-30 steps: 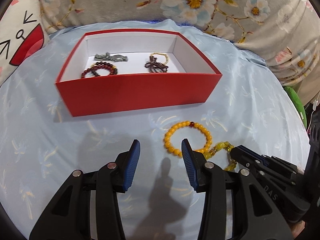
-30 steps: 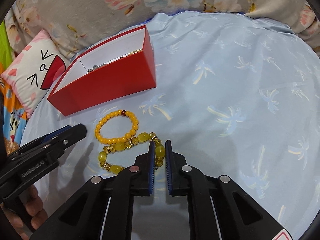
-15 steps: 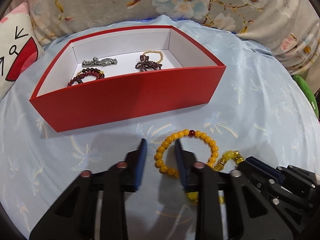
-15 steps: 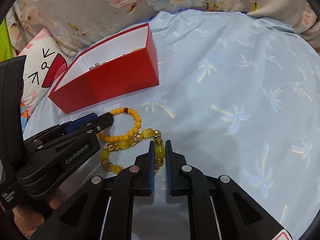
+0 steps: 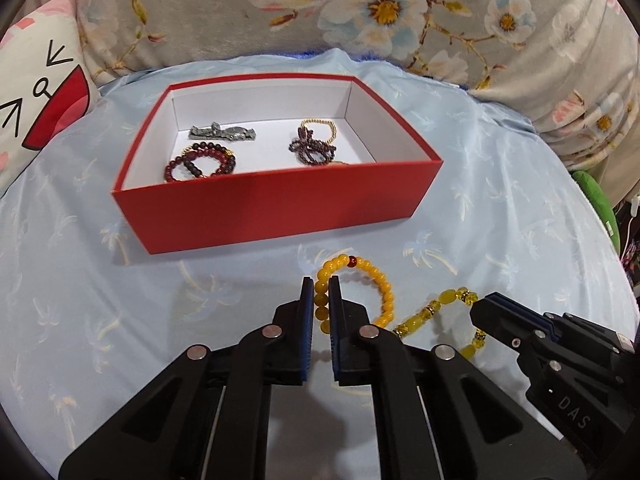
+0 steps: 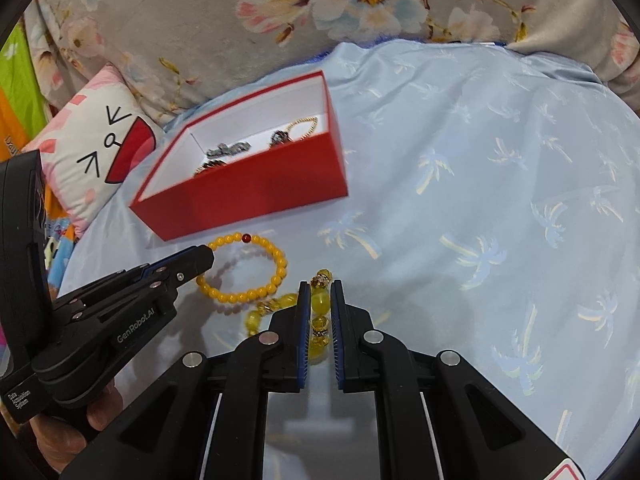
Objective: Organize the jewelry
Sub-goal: 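Grasp the yellow bead bracelet with the left tool while the right tool grasps the yellow-gold bracelet, then lower both yellow bracelets into the red box and open both tools, then lift both open tools out of the box and hold above it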
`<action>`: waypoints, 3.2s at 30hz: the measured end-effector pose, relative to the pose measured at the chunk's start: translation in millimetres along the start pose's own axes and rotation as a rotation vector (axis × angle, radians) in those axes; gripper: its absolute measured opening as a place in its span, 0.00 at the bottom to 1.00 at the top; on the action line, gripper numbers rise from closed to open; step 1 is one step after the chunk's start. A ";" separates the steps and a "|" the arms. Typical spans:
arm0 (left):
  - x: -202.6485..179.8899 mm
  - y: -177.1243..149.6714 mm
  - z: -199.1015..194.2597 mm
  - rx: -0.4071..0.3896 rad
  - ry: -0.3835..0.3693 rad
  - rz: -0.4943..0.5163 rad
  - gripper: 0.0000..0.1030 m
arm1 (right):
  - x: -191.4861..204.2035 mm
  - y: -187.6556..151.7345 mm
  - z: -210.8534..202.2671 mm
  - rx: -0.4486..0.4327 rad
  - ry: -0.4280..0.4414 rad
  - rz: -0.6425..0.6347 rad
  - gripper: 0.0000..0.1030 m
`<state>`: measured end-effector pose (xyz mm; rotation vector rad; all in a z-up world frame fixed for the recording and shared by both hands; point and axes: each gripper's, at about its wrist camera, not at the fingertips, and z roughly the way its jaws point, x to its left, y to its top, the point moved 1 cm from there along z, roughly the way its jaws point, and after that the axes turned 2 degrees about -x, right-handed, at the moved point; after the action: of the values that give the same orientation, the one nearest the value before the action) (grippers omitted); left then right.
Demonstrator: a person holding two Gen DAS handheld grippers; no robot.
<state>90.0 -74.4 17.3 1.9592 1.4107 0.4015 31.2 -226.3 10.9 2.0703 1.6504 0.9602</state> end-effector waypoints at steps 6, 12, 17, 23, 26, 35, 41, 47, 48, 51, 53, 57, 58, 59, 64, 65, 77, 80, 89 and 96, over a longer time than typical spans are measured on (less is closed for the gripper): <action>11.1 5.0 -27.8 -0.031 -0.009 -0.024 0.07 | 20.2 13.2 -21.1 -0.045 0.026 -0.042 0.09; 20.1 7.4 -49.2 -0.046 -0.016 -0.041 0.07 | 36.6 33.4 -39.9 -0.096 0.048 -0.080 0.09; 26.1 19.7 -64.5 -0.077 -0.024 -0.047 0.07 | 51.0 54.5 -48.3 -0.134 0.065 -0.120 0.09; 32.2 48.2 -73.1 -0.125 -0.023 -0.042 0.07 | 68.8 81.9 -49.3 -0.169 0.085 -0.159 0.09; 33.6 66.2 -71.8 -0.148 -0.010 -0.029 0.07 | 80.7 96.9 -45.0 -0.185 0.079 -0.185 0.09; 40.5 106.0 -44.4 -0.151 -0.019 -0.021 0.07 | 97.9 135.7 -11.1 -0.161 0.118 -0.190 0.09; 49.1 117.8 -14.9 -0.111 -0.031 -0.044 0.07 | 99.6 146.4 21.3 -0.115 0.120 -0.175 0.09; 57.7 122.6 8.8 -0.080 -0.032 -0.058 0.07 | 92.9 151.9 45.5 -0.086 0.116 -0.149 0.09; 59.1 122.7 11.7 -0.078 -0.031 -0.061 0.07 | 92.2 152.5 49.4 -0.081 0.118 -0.144 0.09; 61.7 123.4 20.8 -0.069 -0.036 -0.067 0.07 | 92.7 152.4 59.8 -0.067 0.117 -0.141 0.10; 63.9 124.0 25.7 -0.062 -0.038 -0.075 0.07 | 93.3 152.5 66.8 -0.059 0.112 -0.140 0.10; 69.8 123.9 33.4 -0.048 -0.048 -0.103 0.12 | 90.9 153.9 76.9 -0.039 0.138 -0.129 0.10; 70.8 123.7 34.0 -0.050 -0.039 -0.104 0.15 | 90.8 154.5 77.0 -0.043 0.140 -0.129 0.12; 71.6 123.5 34.5 -0.051 -0.034 -0.105 0.19 | 91.4 155.2 76.3 -0.048 0.139 -0.135 0.13; 75.0 122.0 31.9 -0.058 -0.031 -0.119 0.29 | 88.6 158.3 69.8 -0.073 0.135 -0.126 0.18; 75.6 121.8 30.9 -0.060 -0.028 -0.121 0.29 | 87.5 158.4 68.0 -0.077 0.132 -0.124 0.18; 67.3 107.3 2.7 -0.097 0.046 -0.087 0.29 | 82.3 134.5 35.3 -0.124 0.092 -0.143 0.23; 62.7 99.4 -5.0 -0.101 0.068 -0.079 0.29 | 81.6 123.8 28.2 -0.127 0.082 -0.146 0.23; 46.0 72.4 -22.2 -0.086 0.113 -0.063 0.29 | 75.0 88.0 10.8 -0.126 0.051 -0.136 0.23; 38.6 59.1 -28.3 -0.065 0.128 -0.074 0.29 | 66.6 70.5 5.5 -0.114 0.047 -0.108 0.23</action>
<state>129.1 -39.7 72.6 1.8513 1.5265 0.5402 93.4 -182.0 71.0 1.8786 1.6710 1.0487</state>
